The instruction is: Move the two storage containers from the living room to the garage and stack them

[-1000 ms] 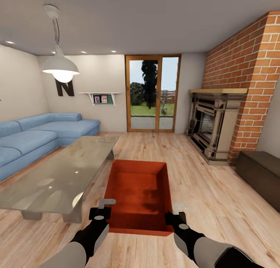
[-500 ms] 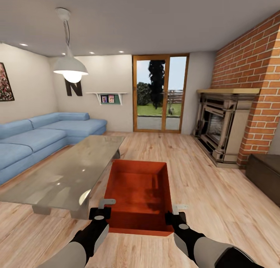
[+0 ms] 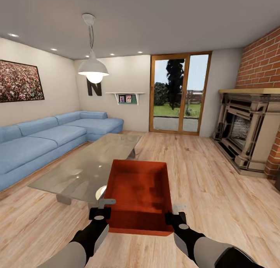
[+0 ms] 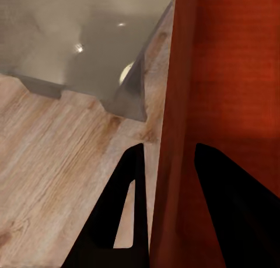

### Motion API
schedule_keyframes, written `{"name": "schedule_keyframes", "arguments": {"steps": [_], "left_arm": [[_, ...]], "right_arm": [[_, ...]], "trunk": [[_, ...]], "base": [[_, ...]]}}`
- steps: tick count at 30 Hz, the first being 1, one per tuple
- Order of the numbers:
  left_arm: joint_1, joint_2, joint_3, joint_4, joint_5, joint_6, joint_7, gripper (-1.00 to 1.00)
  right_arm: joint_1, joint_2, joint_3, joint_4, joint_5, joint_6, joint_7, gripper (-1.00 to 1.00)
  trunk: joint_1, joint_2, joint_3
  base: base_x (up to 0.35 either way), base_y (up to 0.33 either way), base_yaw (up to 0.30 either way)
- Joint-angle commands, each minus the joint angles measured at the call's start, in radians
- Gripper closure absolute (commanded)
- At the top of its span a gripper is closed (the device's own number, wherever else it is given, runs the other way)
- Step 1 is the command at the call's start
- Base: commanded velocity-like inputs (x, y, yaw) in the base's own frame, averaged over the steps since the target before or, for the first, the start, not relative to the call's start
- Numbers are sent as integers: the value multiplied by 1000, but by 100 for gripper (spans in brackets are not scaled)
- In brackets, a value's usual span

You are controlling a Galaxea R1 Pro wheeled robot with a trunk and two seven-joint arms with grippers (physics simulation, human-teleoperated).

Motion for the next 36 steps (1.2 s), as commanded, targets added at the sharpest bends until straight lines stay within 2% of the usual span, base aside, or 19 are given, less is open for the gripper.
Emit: {"name": "schedule_keyframes", "arguments": {"steps": [1,36], "left_arm": [[-1,-11,8,3,89,7,6,100],[-1,-11,8,3,89,7,7,100]], "right_arm": [[-1,0,13,-1,-10,-23,-37,100],[-1,-1,13,-1,-10,-22,-37,100]], "trunk": [[0,-1,-1],[0,-1,-2]], "base": [[0,0,300],[0,0,300]]}}
